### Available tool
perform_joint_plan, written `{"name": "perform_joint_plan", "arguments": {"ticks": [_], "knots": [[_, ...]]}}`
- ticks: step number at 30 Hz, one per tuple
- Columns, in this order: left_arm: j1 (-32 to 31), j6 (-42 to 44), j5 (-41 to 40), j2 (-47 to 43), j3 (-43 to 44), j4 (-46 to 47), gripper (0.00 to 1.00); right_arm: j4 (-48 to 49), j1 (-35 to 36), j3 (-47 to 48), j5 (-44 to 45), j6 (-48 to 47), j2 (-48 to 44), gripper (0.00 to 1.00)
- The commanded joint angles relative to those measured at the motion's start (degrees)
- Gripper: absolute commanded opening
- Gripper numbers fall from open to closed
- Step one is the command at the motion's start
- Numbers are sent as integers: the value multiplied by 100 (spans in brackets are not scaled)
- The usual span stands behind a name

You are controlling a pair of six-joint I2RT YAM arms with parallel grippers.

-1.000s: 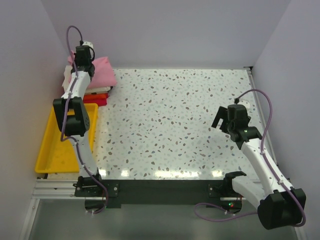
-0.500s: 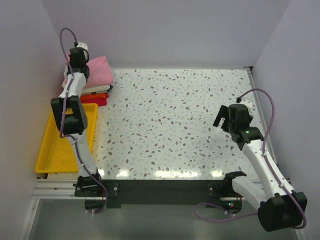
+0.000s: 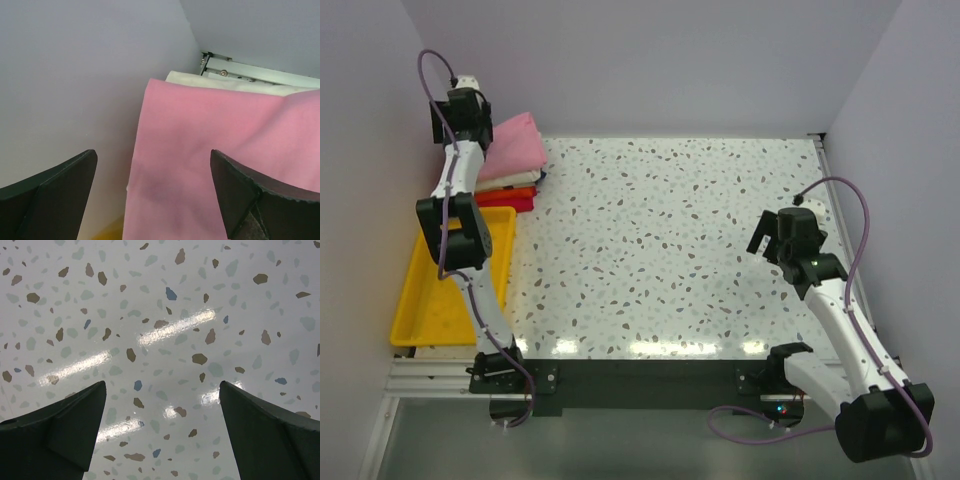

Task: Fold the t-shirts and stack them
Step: Neatly place the folded tshirt to the corner, then reset both grippers

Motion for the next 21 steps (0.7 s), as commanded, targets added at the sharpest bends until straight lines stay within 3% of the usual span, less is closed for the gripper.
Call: {"name": "perform_joint_plan", "arguments": {"ticks": [1,8,12,16,20,21], "knots": [[27,-756,145,-700,329,-344,100,61,-25,224,38,-93,-128,99],[-96,-2066,1051,-1658,295,-1259,100,34,-25,251,-261,-93,-146,99],[-842,-2155,27,-2142,-66,-1416,100,78,-25,198,-445,-76,-207,99],[-1528,-2558,-478,-2449,-312,-1918,100,122,-25,146,-709,-23,-278,99],[-2019,-3279,-189,-3395,-1435,-1911,100,105,-25,66,-920,-5,-409,99],[-2117,-3532,-154,-3617,-2116,-1814,100,70,-25,58,-911,-14,-436,99]]}}
